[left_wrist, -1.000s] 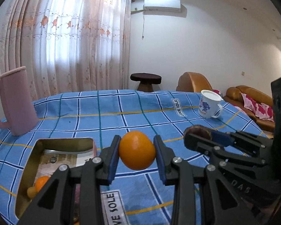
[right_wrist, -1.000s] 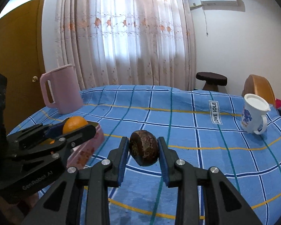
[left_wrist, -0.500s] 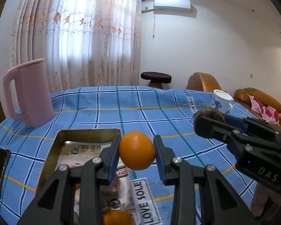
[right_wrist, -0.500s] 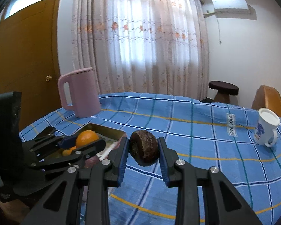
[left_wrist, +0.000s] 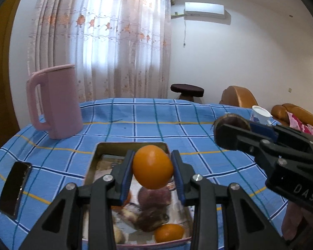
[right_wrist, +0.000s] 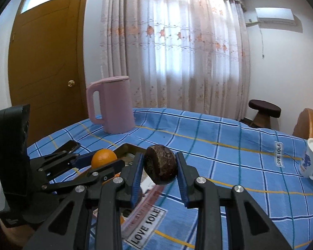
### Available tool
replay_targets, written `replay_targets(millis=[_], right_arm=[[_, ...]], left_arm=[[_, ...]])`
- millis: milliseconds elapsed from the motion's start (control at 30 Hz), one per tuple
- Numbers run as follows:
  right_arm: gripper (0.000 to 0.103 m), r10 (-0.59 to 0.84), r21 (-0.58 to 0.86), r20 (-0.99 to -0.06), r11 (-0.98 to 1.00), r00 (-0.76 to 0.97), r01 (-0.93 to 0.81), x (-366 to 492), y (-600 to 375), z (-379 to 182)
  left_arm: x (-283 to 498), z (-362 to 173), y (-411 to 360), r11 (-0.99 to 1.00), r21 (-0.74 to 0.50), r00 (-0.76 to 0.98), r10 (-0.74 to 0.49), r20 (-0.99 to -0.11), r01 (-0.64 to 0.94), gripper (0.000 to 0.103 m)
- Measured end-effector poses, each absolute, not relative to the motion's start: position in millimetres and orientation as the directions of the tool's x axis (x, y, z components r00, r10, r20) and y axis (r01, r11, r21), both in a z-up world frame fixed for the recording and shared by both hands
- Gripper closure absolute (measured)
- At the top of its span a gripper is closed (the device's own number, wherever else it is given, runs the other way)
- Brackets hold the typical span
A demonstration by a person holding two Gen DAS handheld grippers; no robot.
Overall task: Organize fruits
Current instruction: 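Carry the orange and taro with both tools over the tin box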
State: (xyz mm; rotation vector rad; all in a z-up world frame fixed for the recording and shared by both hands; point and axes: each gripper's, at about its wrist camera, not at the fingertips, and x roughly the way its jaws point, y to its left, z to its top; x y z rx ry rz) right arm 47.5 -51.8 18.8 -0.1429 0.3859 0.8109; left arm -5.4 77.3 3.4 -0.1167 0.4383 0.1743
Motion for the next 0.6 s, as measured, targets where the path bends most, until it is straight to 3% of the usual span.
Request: replay_targets(millis=[600], right_arm=[[0.070, 0.719, -0.004, -0.425, 0.607, 0.550, -0.795, 33, 7, 7]], left_arm=[[-28, -14, 127, 0.961, -0.089, 0.859, 0.191, -0.475, -0.262, 0.066]])
